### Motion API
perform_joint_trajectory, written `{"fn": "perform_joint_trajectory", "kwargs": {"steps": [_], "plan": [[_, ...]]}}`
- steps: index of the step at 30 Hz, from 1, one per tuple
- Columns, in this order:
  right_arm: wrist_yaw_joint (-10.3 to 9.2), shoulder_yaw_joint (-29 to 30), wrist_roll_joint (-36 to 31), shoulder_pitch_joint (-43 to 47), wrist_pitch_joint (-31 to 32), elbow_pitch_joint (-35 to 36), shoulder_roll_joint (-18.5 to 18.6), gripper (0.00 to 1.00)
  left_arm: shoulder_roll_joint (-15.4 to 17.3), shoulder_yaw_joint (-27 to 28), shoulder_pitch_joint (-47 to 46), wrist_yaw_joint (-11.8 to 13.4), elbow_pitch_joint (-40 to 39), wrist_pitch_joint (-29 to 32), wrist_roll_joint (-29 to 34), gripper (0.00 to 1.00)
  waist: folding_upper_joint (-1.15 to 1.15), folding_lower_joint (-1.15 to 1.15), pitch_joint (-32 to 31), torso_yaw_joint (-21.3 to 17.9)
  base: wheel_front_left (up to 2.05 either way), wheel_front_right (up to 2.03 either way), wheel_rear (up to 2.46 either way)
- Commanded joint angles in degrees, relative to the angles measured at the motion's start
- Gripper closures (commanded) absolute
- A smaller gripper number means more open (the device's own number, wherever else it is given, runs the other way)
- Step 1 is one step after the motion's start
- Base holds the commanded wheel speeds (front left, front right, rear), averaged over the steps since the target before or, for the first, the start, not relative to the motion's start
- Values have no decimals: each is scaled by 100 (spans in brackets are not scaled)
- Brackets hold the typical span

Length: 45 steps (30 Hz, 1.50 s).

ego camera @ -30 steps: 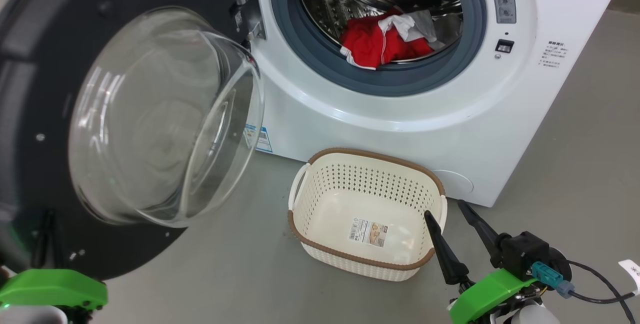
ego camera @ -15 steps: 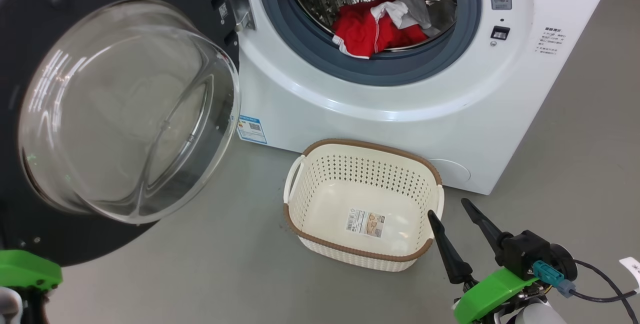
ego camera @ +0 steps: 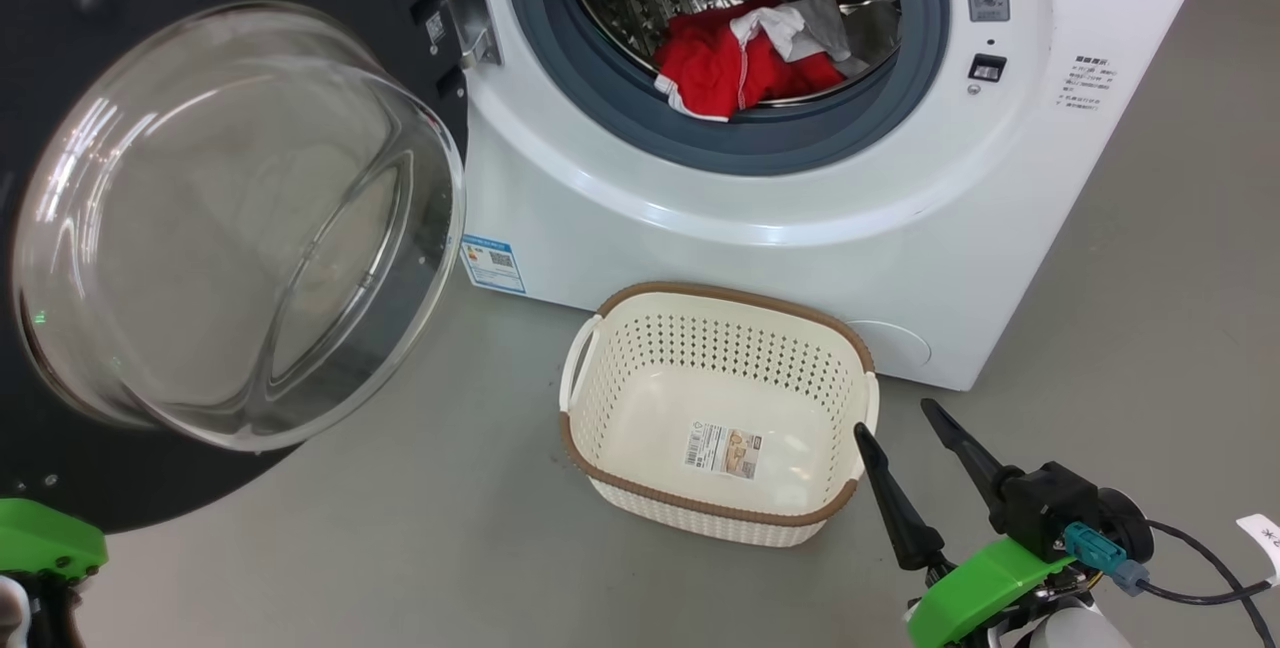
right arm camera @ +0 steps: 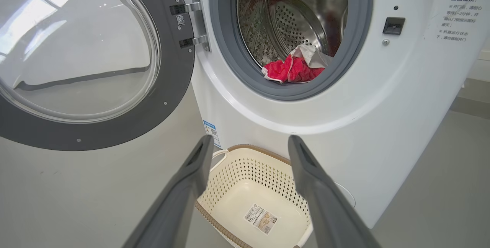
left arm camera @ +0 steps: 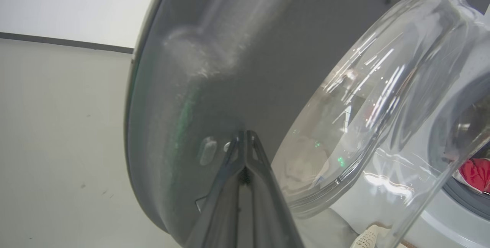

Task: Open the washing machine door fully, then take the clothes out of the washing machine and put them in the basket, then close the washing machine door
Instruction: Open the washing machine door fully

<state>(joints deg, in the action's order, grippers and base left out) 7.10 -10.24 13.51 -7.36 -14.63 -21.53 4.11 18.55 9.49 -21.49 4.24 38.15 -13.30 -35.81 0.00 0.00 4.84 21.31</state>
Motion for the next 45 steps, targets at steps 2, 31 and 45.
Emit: {"fn": "perform_joint_trajectory", "kwargs": {"steps": [2,31,45], "plan": [[39,-155,-34,-193,-37,104,4,0,265,233,-79,-24,-106,-102,73,100,0,0,-53,-14,0,0,0],[39,117,194,-65,-37,379,-122,0,-407,-820,1369,15,-3448,444,667,77,0,0,-593,-1200,0,0,0],[39,294,73,-100,-37,605,-123,0,-382,-961,1789,-33,-3397,88,887,0,0,0,-506,-2174,0,0,0]]}}
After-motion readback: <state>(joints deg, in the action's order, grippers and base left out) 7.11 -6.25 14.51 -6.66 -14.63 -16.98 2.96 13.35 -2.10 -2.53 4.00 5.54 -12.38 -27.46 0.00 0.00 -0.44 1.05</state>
